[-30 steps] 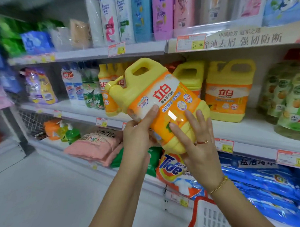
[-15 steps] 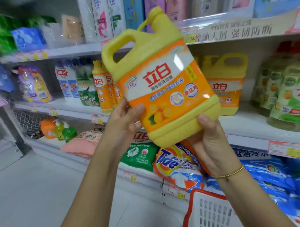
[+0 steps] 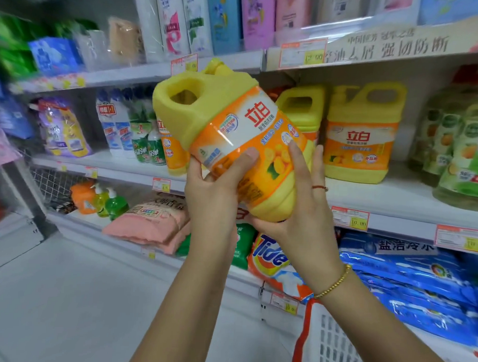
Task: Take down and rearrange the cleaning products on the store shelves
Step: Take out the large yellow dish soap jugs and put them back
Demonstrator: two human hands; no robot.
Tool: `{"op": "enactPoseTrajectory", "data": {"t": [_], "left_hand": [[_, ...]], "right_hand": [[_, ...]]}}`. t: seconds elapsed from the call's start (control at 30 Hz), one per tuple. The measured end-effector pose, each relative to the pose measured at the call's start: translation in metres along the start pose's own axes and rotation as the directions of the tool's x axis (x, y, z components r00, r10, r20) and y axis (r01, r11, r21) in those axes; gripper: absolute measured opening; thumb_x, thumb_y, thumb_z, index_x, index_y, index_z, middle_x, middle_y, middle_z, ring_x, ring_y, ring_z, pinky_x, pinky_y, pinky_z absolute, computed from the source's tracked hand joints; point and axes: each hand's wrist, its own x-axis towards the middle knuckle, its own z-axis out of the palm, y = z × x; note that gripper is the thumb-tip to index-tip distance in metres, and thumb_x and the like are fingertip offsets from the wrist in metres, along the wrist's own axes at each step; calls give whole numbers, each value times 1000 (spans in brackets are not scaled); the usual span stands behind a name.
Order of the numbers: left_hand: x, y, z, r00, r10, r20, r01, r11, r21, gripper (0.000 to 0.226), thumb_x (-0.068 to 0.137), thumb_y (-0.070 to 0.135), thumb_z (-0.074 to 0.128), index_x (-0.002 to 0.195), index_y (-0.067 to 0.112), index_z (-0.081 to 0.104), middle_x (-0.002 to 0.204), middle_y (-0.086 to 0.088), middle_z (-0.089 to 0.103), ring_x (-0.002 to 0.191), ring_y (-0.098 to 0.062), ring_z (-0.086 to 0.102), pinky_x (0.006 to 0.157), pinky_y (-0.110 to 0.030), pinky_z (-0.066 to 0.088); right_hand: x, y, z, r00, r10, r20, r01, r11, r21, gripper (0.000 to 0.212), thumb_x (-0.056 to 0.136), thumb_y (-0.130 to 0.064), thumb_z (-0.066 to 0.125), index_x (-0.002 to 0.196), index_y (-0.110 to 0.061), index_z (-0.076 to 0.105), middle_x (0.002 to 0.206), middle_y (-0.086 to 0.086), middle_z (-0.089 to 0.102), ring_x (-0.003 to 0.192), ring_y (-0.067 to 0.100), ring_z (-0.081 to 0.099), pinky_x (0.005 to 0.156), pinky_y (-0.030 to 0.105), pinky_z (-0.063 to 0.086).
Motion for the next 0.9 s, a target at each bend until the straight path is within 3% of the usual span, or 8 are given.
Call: {"op": "enactPoseTrajectory", "data": {"t": [0.13,0.23,0.37,0.43,0.5,0.6,0.77,0.9], "left_hand": [[-3,6,6,991,89,101,-105,980,168,71,64,28,86,128,27,53,118,6,68,107,-15,66,90,-44,54],[4,18,2,975,59,214,-118,954,276,77,64,59,67,134,34,50,121,12,66,110,-10,64,90,-38,53],[16,27,-8,969,-25,248,-61,941,334,68,77,73,50,139,48,39,124,29,58,120,-6,56,96,-39,46],[21,24,-13,963,-99,249,9,941,338,55,80,56,62,132,43,50,125,21,62,118,-10,58,95,-42,46],[27,20,-20,952,-166,259,70,937,343,58,74,43,70,129,30,56,121,9,67,110,-16,65,87,-41,51],[37,25,-36,946,-252,206,160,911,380,64,67,45,76,124,23,60,112,0,72,102,-23,69,76,-43,57],[55,24,-67,952,-295,89,232,876,422,53,75,63,64,115,28,65,113,-4,71,105,-27,67,93,-56,49],[61,18,-84,917,-378,129,305,871,386,66,78,65,56,131,25,56,121,-6,68,111,-27,65,96,-53,48]], "right_hand": [[1,7,1,994,7,-110,6,992,122,111,58,-26,87,143,-40,16,157,-2,9,133,-12,13,91,-4,27],[8,14,-17,998,24,-64,5,909,416,103,58,-15,86,142,-31,29,143,-5,38,128,-1,40,94,12,41],[8,29,-24,978,106,181,-210,484,849,92,60,-23,83,139,-14,36,127,8,58,117,21,57,88,36,53],[2,35,-19,919,137,370,-392,212,895,94,58,-30,85,138,-18,38,131,12,56,118,32,56,85,50,53],[-6,38,-15,851,141,506,-519,79,851,92,53,-41,87,132,-20,46,127,11,60,114,32,59,80,49,55],[-14,36,-13,732,178,658,-676,67,734,87,39,-59,84,114,-24,57,107,10,70,87,33,70,60,35,59],[-11,28,-16,630,263,731,-773,121,623,48,69,-59,50,107,-29,53,95,6,74,62,28,70,49,28,57],[-6,25,-12,594,290,750,-801,128,584,43,78,-57,48,111,-29,52,100,8,72,57,26,69,46,27,57]]}}
